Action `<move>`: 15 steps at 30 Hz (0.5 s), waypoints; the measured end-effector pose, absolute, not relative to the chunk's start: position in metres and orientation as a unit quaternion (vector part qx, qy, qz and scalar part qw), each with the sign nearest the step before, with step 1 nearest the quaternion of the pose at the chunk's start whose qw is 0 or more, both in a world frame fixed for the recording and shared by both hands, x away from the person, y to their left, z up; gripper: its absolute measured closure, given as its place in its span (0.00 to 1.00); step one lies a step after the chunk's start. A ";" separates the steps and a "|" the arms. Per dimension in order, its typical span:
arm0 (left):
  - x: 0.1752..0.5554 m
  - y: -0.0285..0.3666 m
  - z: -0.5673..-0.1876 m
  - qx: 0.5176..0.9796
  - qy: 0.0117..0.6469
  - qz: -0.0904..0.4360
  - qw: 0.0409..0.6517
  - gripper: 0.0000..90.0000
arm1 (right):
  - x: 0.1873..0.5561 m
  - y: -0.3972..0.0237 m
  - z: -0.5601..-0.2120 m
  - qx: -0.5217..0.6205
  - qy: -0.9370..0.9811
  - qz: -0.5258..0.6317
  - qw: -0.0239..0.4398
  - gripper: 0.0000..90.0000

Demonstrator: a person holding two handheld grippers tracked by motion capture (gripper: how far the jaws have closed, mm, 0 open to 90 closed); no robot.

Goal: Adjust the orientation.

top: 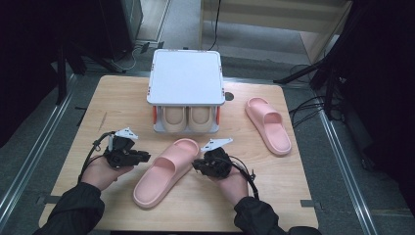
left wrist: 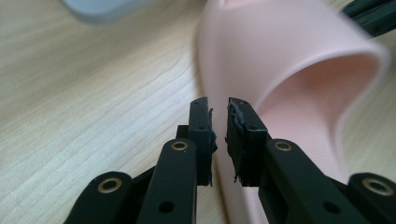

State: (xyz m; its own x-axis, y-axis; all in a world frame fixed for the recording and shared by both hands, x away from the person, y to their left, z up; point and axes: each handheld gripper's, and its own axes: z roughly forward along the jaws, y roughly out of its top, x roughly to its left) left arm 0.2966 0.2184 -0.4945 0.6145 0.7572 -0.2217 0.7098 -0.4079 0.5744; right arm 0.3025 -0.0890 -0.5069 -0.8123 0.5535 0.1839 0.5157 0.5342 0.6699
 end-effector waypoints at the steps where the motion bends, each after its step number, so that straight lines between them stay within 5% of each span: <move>1: 0.298 0.218 -0.497 0.841 0.436 0.034 0.319 0.88 | 0.302 -0.087 -0.508 0.306 0.877 0.371 0.025 0.92; 15: 0.293 0.203 -0.508 0.854 0.422 0.010 0.303 0.88 | 0.314 -0.080 -0.513 0.316 0.877 0.360 0.033 0.92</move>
State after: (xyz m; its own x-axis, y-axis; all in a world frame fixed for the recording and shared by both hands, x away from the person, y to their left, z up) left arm 0.2929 0.2029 -0.5078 0.6439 0.7268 -0.2390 0.7150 -0.4605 0.5260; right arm 0.3143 -0.0803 -0.5126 -0.7981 0.5782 0.1693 0.5302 0.5407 0.6531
